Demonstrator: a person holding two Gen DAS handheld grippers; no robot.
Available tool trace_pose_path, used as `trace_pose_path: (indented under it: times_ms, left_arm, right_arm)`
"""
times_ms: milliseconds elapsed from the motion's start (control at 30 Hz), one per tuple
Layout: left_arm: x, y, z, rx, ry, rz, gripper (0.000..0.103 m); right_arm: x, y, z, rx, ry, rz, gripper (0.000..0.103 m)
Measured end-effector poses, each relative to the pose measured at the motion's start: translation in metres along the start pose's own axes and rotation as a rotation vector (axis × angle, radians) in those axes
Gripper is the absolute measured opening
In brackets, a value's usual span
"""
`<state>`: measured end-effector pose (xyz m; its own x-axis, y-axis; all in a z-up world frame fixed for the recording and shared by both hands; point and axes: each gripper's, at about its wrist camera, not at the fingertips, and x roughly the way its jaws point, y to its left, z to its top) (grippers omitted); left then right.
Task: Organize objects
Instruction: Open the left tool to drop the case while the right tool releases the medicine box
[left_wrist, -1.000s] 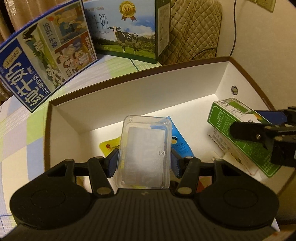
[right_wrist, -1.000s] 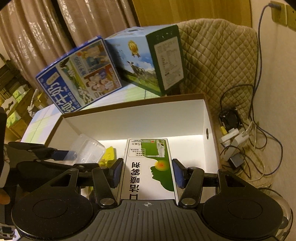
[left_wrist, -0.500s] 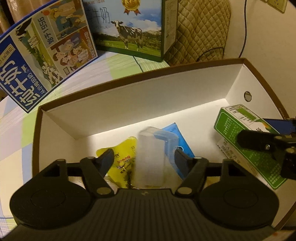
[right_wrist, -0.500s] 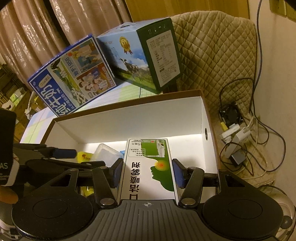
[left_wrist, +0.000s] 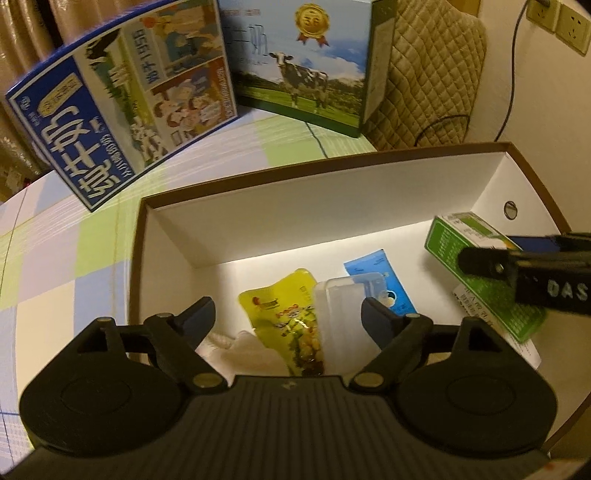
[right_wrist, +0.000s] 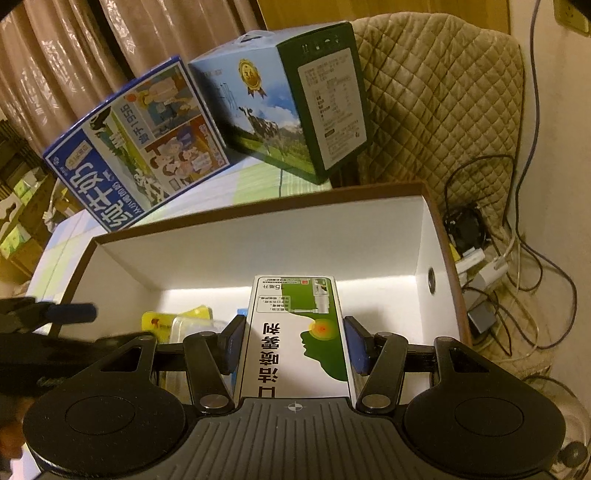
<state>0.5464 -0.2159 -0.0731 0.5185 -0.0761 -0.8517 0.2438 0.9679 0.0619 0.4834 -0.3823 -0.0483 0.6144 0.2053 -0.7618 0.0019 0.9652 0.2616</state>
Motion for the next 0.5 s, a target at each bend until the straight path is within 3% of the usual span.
trace_pose_path:
  times_ms: [200, 500]
  left_arm:
    - [-0.012, 0.005, -0.004, -0.014, -0.014, 0.014, 0.09]
    - [-0.04, 0.005, -0.015, -0.037, -0.056, 0.014, 0.095]
  right_arm:
    - [0.004, -0.001, 0.011, 0.027, -0.035, 0.012, 0.053]
    - [-0.03, 0.003, 0.0, 0.038, -0.087, 0.053, 0.067]
